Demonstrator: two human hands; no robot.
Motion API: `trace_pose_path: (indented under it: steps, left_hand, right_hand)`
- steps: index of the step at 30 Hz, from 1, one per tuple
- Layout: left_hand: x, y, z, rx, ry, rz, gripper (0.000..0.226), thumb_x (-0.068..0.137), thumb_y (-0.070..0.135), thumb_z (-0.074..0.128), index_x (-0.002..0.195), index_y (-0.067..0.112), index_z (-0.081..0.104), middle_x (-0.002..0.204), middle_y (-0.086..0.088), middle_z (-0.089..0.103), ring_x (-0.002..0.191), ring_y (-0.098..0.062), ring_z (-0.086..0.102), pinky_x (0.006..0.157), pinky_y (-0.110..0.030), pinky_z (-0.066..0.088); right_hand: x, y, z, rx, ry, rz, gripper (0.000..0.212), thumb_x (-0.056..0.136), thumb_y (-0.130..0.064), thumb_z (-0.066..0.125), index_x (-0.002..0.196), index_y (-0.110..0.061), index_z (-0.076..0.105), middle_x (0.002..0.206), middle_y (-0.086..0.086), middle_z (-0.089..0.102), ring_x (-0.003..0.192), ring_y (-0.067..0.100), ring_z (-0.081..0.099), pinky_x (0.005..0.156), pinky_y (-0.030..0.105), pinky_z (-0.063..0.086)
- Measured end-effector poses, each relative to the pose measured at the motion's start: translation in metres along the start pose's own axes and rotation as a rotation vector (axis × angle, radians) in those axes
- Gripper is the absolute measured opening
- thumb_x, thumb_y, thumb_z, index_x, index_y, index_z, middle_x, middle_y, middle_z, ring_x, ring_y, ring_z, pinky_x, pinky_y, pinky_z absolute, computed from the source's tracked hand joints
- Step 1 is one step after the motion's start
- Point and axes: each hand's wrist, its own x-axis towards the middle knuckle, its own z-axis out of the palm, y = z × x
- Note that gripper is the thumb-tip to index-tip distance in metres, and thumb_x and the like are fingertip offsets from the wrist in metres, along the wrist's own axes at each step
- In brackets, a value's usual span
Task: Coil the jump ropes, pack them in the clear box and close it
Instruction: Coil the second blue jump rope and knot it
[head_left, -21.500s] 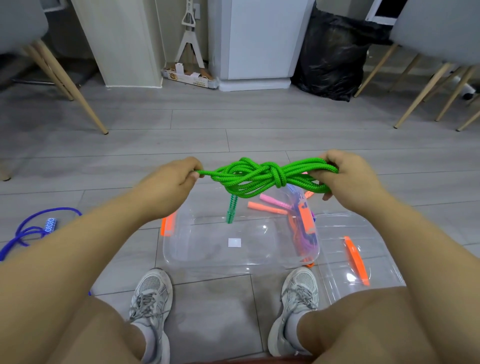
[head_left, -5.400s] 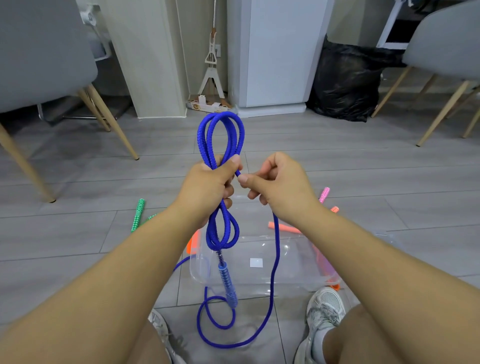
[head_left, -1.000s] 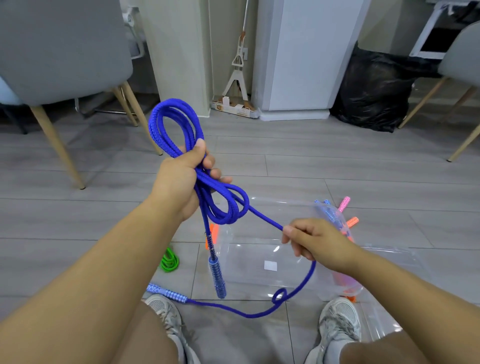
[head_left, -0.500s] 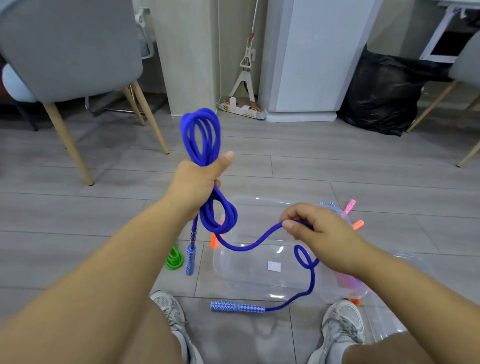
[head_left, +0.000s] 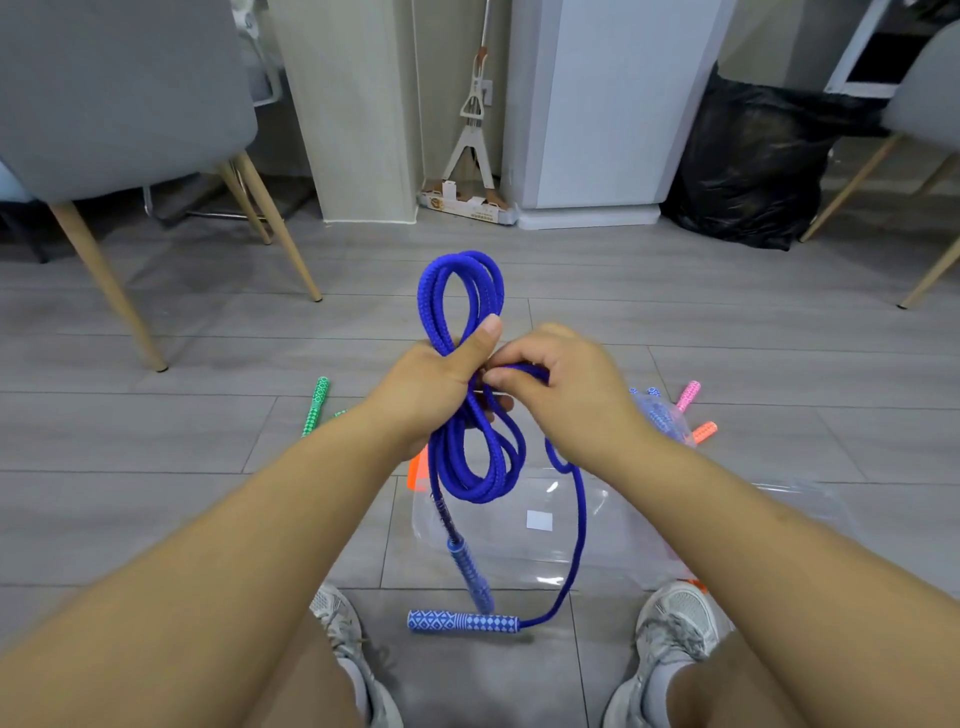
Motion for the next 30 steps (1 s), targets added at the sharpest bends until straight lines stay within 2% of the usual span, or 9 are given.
trace_pose_path:
  steps: [3,6,10,13,15,20,23,26,30]
  left_hand:
    - [0.0,-0.003,0.0,0.079,-0.005,0.006,0.05,0.09,0.051,0.05,0.07,0.008,0.066,0.065,-0.014,0.067,0.061,-0.023,0.067,0.06,-0.032,0.056]
    - [-0.002,-0.005,0.003,0.149,-0.011,-0.009,0.049,0.089,0.052,0.05,0.071,0.01,0.065,0.06,-0.009,0.066,0.068,-0.027,0.068,0.071,-0.037,0.057]
    - [-0.002,-0.002,-0.001,0.169,0.017,-0.003,0.046,0.087,0.052,0.053,0.063,0.013,0.053,0.05,0.0,0.055,0.058,-0.021,0.063,0.061,-0.032,0.054]
    - [-0.001,0.002,-0.008,0.043,0.036,-0.013,0.041,0.08,0.052,0.062,0.067,0.015,0.048,0.048,0.0,0.046,0.049,-0.021,0.053,0.066,-0.041,0.056]
    - [-0.001,0.006,-0.014,-0.049,0.095,-0.015,0.037,0.079,0.046,0.066,0.07,0.016,0.048,0.047,0.001,0.04,0.045,-0.018,0.044,0.06,-0.037,0.054]
    - [-0.002,0.014,-0.03,-0.1,0.188,0.06,0.034,0.078,0.036,0.072,0.067,0.018,0.045,0.047,0.004,0.033,0.042,-0.015,0.035,0.052,-0.029,0.047]
    - [-0.004,0.013,-0.033,-0.085,0.193,0.092,0.037,0.072,0.034,0.075,0.065,0.017,0.042,0.047,0.004,0.032,0.043,-0.015,0.032,0.05,-0.028,0.045]
    - [-0.002,0.015,-0.036,-0.072,0.23,0.109,0.038,0.075,0.027,0.076,0.063,0.017,0.041,0.046,0.003,0.032,0.043,-0.015,0.032,0.047,-0.026,0.044]
    - [-0.001,0.016,-0.046,-0.089,0.257,0.103,0.034,0.074,0.022,0.077,0.059,0.016,0.047,0.048,0.002,0.032,0.041,-0.013,0.033,0.046,-0.026,0.044]
  right_hand:
    - [0.0,0.0,0.002,-0.02,0.036,-0.002,0.004,0.079,-0.014,0.07,0.08,-0.016,0.067,0.078,-0.001,0.056,0.065,0.001,0.054,0.061,0.006,0.038]
    - [0.0,0.005,0.002,0.06,0.064,0.074,0.022,0.073,-0.016,0.076,0.078,-0.018,0.054,0.069,-0.009,0.058,0.059,-0.003,0.055,0.055,0.008,0.041]
    - [0.0,0.014,-0.008,0.064,-0.008,0.144,0.02,0.074,-0.027,0.077,0.077,-0.027,0.057,0.073,-0.008,0.061,0.062,0.007,0.053,0.063,0.025,0.048]
    - [-0.005,0.019,-0.023,0.057,-0.028,0.183,0.015,0.075,-0.029,0.076,0.074,-0.026,0.061,0.07,-0.005,0.063,0.062,0.015,0.058,0.063,0.029,0.05]
    - [-0.01,0.026,-0.035,0.059,-0.054,0.216,0.013,0.076,-0.029,0.075,0.072,-0.026,0.063,0.066,-0.003,0.067,0.07,0.024,0.064,0.07,0.038,0.052]
    - [-0.024,0.036,-0.06,-0.035,-0.081,0.275,0.014,0.079,-0.033,0.071,0.071,-0.023,0.065,0.056,-0.005,0.063,0.051,0.004,0.051,0.056,0.022,0.041]
    - [-0.031,0.039,-0.064,-0.23,-0.154,0.268,0.025,0.084,-0.041,0.063,0.07,-0.02,0.061,0.06,-0.004,0.062,0.047,0.0,0.047,0.054,0.021,0.037]
    - [-0.032,0.044,-0.064,-0.543,-0.312,0.285,0.029,0.093,-0.043,0.048,0.074,-0.021,0.052,0.068,-0.004,0.066,0.062,0.003,0.057,0.064,0.031,0.045]
    - [-0.029,0.051,-0.062,-0.628,-0.35,0.368,0.025,0.096,-0.039,0.042,0.078,-0.023,0.049,0.059,-0.013,0.057,0.065,0.006,0.054,0.068,0.033,0.043]
